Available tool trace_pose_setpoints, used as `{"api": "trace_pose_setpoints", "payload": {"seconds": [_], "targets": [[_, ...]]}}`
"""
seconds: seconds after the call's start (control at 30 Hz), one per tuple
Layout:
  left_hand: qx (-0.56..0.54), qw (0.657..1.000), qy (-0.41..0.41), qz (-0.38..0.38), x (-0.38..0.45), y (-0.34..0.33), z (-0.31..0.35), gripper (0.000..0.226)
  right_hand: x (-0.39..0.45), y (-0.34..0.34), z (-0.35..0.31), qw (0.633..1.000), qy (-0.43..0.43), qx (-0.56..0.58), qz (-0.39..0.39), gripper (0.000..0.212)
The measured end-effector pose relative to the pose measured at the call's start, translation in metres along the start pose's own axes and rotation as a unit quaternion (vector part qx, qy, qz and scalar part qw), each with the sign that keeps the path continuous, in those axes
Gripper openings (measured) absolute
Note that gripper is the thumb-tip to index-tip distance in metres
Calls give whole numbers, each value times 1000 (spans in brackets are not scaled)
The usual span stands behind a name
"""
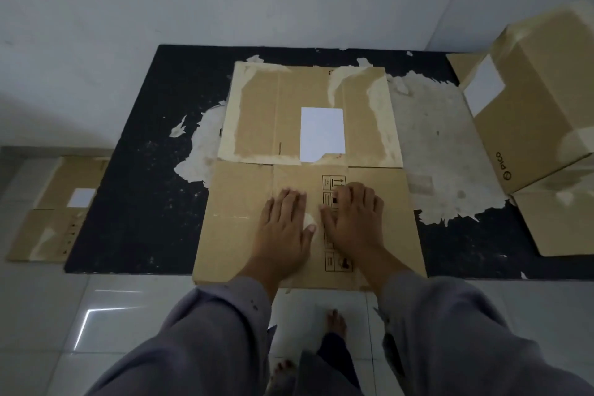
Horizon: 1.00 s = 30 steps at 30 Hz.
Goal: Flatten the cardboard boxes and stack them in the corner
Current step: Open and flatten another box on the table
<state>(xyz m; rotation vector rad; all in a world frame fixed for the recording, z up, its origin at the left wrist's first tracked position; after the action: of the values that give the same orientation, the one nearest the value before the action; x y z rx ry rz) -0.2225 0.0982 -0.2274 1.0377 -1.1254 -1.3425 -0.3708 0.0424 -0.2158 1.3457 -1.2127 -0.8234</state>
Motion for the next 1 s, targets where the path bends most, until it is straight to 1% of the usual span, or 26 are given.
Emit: {"api": "trace_pose_setpoints", "payload": {"seconds": [0.07, 0.13, 0.23, 0.3, 0.4, 0.47, 0.53, 0.6, 0.67, 0.7, 0.8, 0.83, 0.93, 1.0], "targets": [[-6, 1000, -3, 3, 21, 4, -1, 64, 29, -2, 0, 1000, -18, 2, 2, 41], [-11, 1000, -3, 7, 52, 7, -6, 66, 56, -7, 3, 999, -29, 32, -11, 49], [-8, 1000, 9, -2, 99, 9, -19, 70, 92, -19, 10, 997, -12, 45, -66, 64], [-11, 1000, 22, 3, 122, 6, -24, 69, 104, -27, 18, 996, 12, 36, -80, 68], [-12, 999, 26, 36, 132, 2, -22, 65, 104, -30, 26, 997, 32, 36, -58, 66], [-17, 999, 16, 32, 134, 0, -24, 65, 104, -30, 25, 997, 36, 42, -55, 65], [-19, 999, 13, 24, 141, 1, -28, 67, 111, -25, 27, 998, 34, 45, -30, 62], [-23, 999, 15, 18, 156, 5, -30, 71, 130, -20, 31, 998, 40, 40, 6, 49], [-29, 999, 18, 3, 177, 7, -30, 74, 158, -18, 33, 998, 47, 28, 20, 39], [-27, 999, 19, 3, 188, 6, -29, 73, 172, -20, 34, 999, 45, 24, 16, 41], [-28, 999, 29, 26, 218, 6, -28, 68, 206, -34, 34, 998, 34, 44, -27, 62], [-27, 999, 32, 32, 225, 4, -29, 67, 210, -39, 33, 997, 38, 51, -38, 65], [-16, 999, 26, 36, 239, -1, -29, 66, 216, -44, 35, 997, 45, 56, -41, 66], [-15, 999, 21, 26, 248, -2, -30, 66, 223, -43, 39, 996, 51, 59, -33, 64]]}}
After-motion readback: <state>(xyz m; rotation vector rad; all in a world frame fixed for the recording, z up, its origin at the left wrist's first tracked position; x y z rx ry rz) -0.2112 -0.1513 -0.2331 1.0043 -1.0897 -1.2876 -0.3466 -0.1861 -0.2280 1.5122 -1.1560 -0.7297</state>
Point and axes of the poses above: each hand's wrist, its own x-axis towards the middle knuckle, its own y-axis out of the back of the hand, z = x × y, the point moved 3 cm from there along x, towards the middle knuckle, and after that the axes turned 2 degrees about z, right-handed, at the moved point
